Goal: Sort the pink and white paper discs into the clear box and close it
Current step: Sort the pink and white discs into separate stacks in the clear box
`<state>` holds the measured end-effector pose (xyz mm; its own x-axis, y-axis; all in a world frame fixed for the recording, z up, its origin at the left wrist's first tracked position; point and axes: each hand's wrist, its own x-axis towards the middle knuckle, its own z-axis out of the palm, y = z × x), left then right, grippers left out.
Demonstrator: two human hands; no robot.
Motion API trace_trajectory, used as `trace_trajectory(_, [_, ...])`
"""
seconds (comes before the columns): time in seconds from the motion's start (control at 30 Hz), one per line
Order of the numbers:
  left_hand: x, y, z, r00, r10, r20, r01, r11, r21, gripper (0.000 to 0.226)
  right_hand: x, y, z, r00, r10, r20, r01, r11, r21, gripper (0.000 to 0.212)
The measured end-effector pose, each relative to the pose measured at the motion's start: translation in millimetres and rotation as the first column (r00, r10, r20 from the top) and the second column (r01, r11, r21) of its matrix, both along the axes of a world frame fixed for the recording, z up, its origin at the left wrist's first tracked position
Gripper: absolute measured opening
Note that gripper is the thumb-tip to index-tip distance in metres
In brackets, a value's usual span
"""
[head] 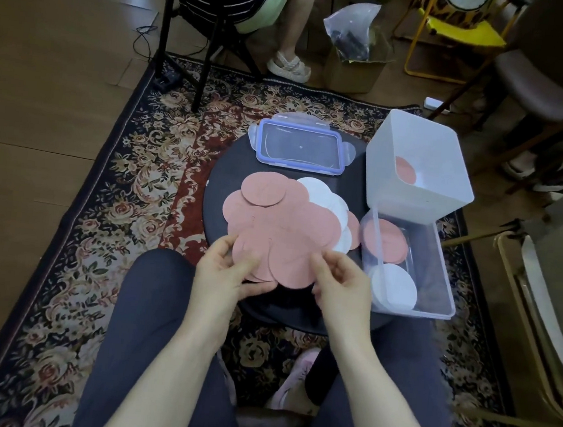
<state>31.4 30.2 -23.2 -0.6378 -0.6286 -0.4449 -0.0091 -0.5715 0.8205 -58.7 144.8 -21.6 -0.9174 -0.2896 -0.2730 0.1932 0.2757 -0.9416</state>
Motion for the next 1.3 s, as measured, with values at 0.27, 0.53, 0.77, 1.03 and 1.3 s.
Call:
trace_trajectory(0.27, [-2.8,24.3,-1.9,0.992,-0.124,-0.036,0.123,0.992,-0.037,0.032,6.5,24.8,8.3,0.992,0.095,0.085,-0.088,0.993,-0.081,0.011])
trace_trajectory(0.53, [0.9,33.5,-2.7,0.945,-0.309,0.103,0.316,0.794,-0.519,0.021,14.8,36.2,4.4,0.979,0.152,-0.133,-0.154,0.988,-0.005,0.012])
trace_trajectory(0.77, [14.7,20.3,-17.9,0.907,-0.161,0.389,0.420,0.284,-0.862,0.026,20.4,44.3,0.5,0.970,0.171,-0.173,-0.177,0.984,-0.021,0.021])
trace_trajectory(1.03, [12.4,26.9,-22.2,0.872,-0.291,0.394,0.474,0.300,-0.828,0.033,19.5,42.3,-3.5,0.984,0.117,-0.134,-0.124,0.991,-0.046,0.019])
trace_trajectory(1.3, [9.3,24.8,-21.5,0.857,-0.250,0.451,0.509,0.270,-0.817,0.033,19.6,44.0,-5.6,0.990,0.093,-0.103,-0.098,0.994,-0.045,0.022])
